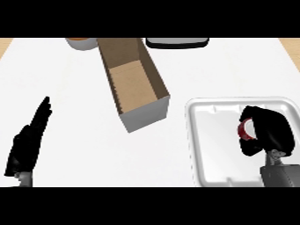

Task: Pick the can from the tray and place it in the cardboard box

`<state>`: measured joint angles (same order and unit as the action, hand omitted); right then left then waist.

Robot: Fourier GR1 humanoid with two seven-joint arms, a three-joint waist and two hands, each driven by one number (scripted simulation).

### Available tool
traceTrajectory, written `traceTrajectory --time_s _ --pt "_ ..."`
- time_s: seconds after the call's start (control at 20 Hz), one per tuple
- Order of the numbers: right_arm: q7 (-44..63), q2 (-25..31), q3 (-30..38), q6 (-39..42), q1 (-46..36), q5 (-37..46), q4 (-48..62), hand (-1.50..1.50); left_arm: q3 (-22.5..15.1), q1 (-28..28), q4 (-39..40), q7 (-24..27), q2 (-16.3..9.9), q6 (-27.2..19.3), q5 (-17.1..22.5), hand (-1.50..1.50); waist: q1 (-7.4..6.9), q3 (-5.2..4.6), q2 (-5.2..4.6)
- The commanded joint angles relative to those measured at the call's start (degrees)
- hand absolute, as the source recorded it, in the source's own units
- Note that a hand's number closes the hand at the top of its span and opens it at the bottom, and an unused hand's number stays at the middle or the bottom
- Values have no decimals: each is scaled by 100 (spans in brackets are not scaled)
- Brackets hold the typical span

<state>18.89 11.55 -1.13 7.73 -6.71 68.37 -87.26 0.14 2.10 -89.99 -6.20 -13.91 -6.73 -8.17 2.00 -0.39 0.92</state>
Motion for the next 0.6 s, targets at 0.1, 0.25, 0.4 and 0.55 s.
traceTrajectory --time_s 0.1,0.25,0.4,0.55 --pt "1484 -789 -646 689 225 449 -2092 150 127 -286 -9 -140 -106 156 95 0 -115 32 -55" --pt "1213 -1132 -974 138 23 82 -2607 150 -6 49 214 345 44 69 -29 0 -129 32 -52" --pt "1395 -1144 -1176 213 -378 -452 -3030 150 111 -113 70 76 -89 215 103 0 -193 38 -66" --pt "1656 -1150 -1249 23 -1033 -764 -2786 150 -72 -52 -124 -81 131 92 -6 0 -266 41 -85"
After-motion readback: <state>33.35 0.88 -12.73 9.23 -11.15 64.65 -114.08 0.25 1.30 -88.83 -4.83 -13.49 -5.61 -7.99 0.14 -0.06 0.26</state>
